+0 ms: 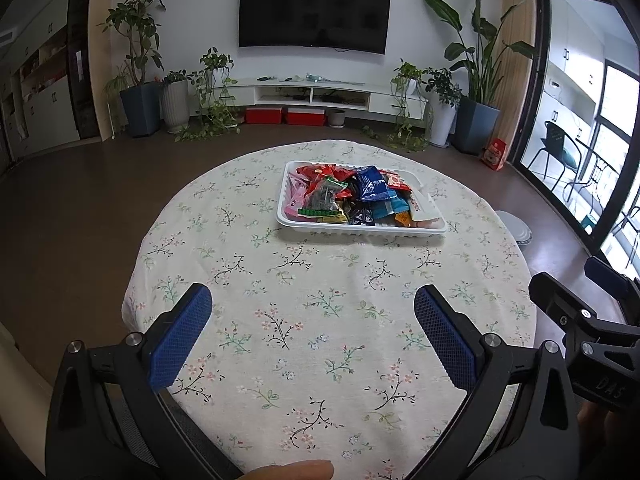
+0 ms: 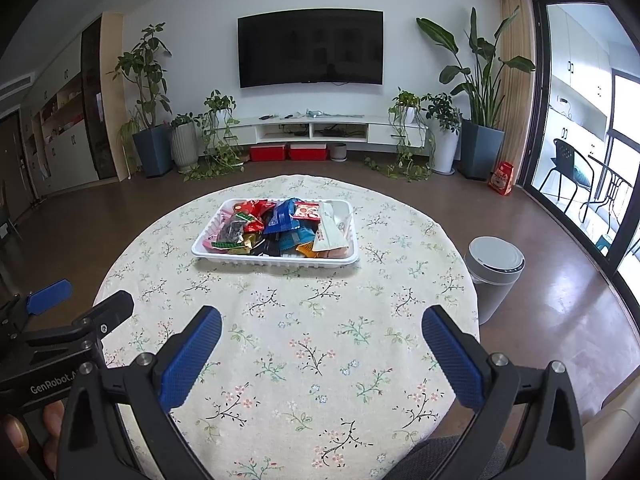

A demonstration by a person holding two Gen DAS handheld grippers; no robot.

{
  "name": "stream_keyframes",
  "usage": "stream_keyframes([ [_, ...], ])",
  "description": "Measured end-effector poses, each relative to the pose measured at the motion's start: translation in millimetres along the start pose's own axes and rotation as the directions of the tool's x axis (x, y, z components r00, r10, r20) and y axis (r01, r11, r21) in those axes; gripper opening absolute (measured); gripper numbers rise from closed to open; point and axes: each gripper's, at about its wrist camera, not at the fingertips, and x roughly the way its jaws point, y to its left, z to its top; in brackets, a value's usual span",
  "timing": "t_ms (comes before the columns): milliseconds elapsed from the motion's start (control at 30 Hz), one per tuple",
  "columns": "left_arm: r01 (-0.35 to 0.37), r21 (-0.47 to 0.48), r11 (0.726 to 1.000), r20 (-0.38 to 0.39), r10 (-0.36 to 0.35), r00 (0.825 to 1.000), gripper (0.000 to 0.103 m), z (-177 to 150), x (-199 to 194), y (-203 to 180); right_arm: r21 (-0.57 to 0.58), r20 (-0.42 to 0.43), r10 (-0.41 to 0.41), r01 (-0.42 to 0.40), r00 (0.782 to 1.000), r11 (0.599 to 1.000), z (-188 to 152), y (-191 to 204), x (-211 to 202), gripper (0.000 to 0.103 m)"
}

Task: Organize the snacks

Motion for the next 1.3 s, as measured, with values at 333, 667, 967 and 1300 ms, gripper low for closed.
stream_keyframes([
  [333, 0.000, -0.002, 1.000, -0.002, 0.000, 1.000, 0.103, 0.5, -0.6, -0.2, -0.001, -0.004, 0.000, 0.000, 1.000, 1.000, -1.5, 0.3, 1.6, 0.103],
  [667, -0.001, -0.001, 1.000, -0.002, 0.001, 1.000, 0.103, 0.4, 0.1, 0.3, -0.003, -0.011, 0.002, -0.002, 1.000, 1.000, -5.8, 0.6, 5.2, 0.103],
  [967, -0.001, -0.002, 1.000, -0.003, 0.001, 1.000, 0.103, 0.8, 0.0, 0.5, -0.004, -0.012, 0.002, -0.002, 1.000, 1.000, -6.1, 0.3, 4.9, 0.103],
  [1300, -0.001, -0.002, 1.000, -0.002, 0.001, 1.000, 0.103, 1.0, -0.1, 0.7, -0.005, -0.016, 0.003, -0.003, 1.000, 1.000, -6.9, 1.4, 5.2, 0.103],
])
